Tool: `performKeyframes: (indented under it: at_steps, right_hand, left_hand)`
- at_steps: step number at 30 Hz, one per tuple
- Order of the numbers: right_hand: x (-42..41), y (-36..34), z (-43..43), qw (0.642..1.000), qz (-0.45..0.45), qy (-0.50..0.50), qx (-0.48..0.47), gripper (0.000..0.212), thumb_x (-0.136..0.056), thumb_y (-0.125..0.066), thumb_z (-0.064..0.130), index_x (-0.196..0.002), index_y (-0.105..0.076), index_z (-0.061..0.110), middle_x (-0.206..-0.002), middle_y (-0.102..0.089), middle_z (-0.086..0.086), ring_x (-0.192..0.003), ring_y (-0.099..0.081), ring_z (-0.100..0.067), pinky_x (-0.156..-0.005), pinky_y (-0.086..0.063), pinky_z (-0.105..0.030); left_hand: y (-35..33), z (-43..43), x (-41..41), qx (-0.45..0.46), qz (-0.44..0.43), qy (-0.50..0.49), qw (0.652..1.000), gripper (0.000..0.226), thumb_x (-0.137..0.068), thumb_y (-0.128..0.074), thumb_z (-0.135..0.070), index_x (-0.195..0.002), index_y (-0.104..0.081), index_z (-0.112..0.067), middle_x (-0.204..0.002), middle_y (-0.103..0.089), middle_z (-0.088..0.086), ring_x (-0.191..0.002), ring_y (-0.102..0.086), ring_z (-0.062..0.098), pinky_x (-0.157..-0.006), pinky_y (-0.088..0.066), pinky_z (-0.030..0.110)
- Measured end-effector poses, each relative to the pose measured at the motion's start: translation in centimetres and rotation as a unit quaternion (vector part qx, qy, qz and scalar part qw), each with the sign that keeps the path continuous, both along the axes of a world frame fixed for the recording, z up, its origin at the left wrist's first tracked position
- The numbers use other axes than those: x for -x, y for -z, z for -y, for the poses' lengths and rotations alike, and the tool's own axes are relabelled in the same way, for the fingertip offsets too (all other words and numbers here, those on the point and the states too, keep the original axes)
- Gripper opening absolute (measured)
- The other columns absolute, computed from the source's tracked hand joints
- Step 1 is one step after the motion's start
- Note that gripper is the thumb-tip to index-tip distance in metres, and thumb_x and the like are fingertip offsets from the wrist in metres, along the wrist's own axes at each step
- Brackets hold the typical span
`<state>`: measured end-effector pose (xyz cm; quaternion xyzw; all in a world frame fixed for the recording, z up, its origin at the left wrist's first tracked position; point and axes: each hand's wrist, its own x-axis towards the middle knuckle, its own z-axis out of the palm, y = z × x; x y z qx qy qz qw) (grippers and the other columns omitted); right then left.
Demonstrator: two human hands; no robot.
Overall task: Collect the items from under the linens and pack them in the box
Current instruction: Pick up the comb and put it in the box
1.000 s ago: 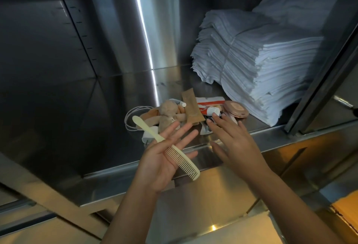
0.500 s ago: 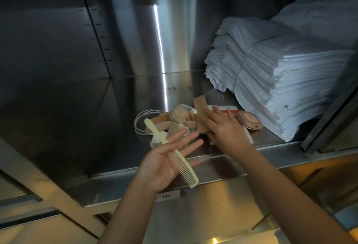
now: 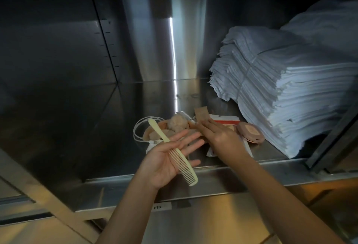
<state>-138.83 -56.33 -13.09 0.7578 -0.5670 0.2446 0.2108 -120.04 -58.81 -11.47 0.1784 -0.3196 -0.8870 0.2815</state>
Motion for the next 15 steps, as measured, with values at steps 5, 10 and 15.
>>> performKeyframes:
  at_steps: [5,10,15]
  right_hand:
    - [0.9,-0.5,-0.3,0.999,-0.006,0.012,0.039,0.046,-0.06,-0.082,-0.001,-0.104,-0.07,0.002,-0.101,-0.07,-0.018,-0.092,-0.068,-0.032,-0.07,-0.056,-0.038]
    - [1.4,-1.0,-1.4,0.992,0.023,-0.001,0.122,0.036,-0.072,-0.07,-0.003,-0.108,-0.067,-0.001,-0.108,-0.067,-0.02,-0.099,-0.066,-0.034,-0.079,-0.054,-0.045]
    - [1.0,-1.9,-3.0,0.987,0.011,-0.046,0.156,0.031,-0.088,-0.049,0.006,-0.116,-0.063,0.001,-0.119,-0.062,-0.018,-0.113,-0.057,-0.035,-0.093,-0.045,-0.047]
  left_hand:
    - [0.0,0.3,0.6,-0.005,-0.005,-0.009,1.0,0.041,-0.083,-0.042,-0.01,-0.124,-0.047,-0.012,-0.121,-0.063,0.011,-0.11,-0.061,0.025,-0.077,-0.051,0.048]
    - [-0.2,-0.1,1.0,-0.006,-0.015,-0.022,1.0,0.041,-0.084,-0.041,-0.009,-0.125,-0.047,-0.01,-0.121,-0.063,0.013,-0.109,-0.062,0.025,-0.074,-0.054,0.048]
    - [-0.3,-1.3,0.7,0.004,-0.025,-0.038,0.999,0.043,-0.084,-0.041,-0.01,-0.127,-0.047,-0.009,-0.123,-0.061,0.013,-0.111,-0.06,0.027,-0.076,-0.056,0.048]
